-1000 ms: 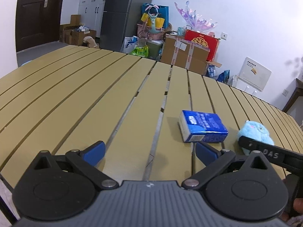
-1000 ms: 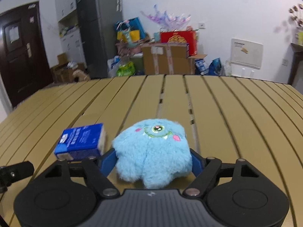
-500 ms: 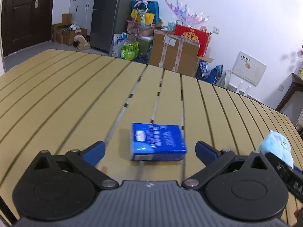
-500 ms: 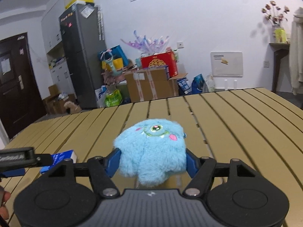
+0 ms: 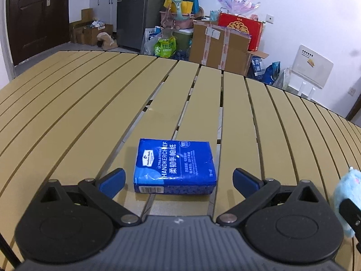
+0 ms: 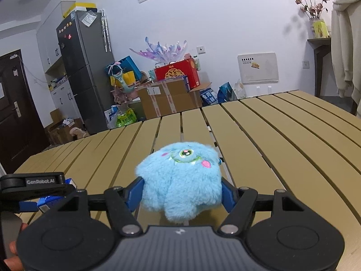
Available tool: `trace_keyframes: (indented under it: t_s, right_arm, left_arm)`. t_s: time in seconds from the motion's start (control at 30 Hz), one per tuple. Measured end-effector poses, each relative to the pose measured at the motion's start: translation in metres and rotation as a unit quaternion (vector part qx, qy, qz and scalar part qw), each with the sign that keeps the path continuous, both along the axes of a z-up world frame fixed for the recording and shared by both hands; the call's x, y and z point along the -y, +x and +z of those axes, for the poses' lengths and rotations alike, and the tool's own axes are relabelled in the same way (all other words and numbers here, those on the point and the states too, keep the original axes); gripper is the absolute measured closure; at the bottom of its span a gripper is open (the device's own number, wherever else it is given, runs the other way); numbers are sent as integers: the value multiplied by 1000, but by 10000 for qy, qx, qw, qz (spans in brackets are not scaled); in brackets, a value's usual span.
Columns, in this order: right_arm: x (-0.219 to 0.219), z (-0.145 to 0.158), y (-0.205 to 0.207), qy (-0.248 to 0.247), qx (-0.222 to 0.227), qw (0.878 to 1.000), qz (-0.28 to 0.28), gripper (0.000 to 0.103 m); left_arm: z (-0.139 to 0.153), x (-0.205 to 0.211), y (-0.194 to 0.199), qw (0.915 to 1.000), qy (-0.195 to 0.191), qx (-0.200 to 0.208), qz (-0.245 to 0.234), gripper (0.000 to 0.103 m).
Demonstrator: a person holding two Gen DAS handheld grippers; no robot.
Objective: Collect trash
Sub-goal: 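Grasp the blue plush with the right tool while the left tool grasps the blue tissue pack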
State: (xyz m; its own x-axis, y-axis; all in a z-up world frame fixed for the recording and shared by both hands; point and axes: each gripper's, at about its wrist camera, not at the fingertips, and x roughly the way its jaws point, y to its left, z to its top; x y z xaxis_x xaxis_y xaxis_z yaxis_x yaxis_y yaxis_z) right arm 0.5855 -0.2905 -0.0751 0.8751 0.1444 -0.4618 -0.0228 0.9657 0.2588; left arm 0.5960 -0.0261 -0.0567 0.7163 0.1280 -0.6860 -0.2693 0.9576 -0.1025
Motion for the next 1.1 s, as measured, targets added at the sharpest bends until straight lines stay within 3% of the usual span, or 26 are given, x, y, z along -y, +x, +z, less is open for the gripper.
trace_keyframes:
  t_s: [0.17, 0.27, 0.37, 0.4, 0.57, 1.1]
  right_arm:
    - [-4, 0, -3, -119, 31, 9999, -11, 35]
    - [-9, 0, -6, -143, 64, 9999, 25, 35]
    - [-11, -2, -10, -163, 80, 9998, 74, 35]
    - [-12, -2, -10, -177, 79, 9998, 83, 35]
    - [-15, 0, -12, -223, 85, 9997, 96, 35]
    - [-24, 36, -58, -403, 290, 9986, 191, 35]
  left_arm:
    - [-6, -10, 1, 9997, -202, 19, 146, 0]
    - [-9, -10, 2, 9999, -25, -1, 153, 1]
    - [-10, -9, 1, 9998, 120, 65, 141, 15]
    - [-9, -7, 0, 9998, 164, 100, 96, 29]
    - [-7, -2, -6, 9990, 423, 127, 18, 29]
    - [31, 8, -61, 9972, 578, 372, -295, 29]
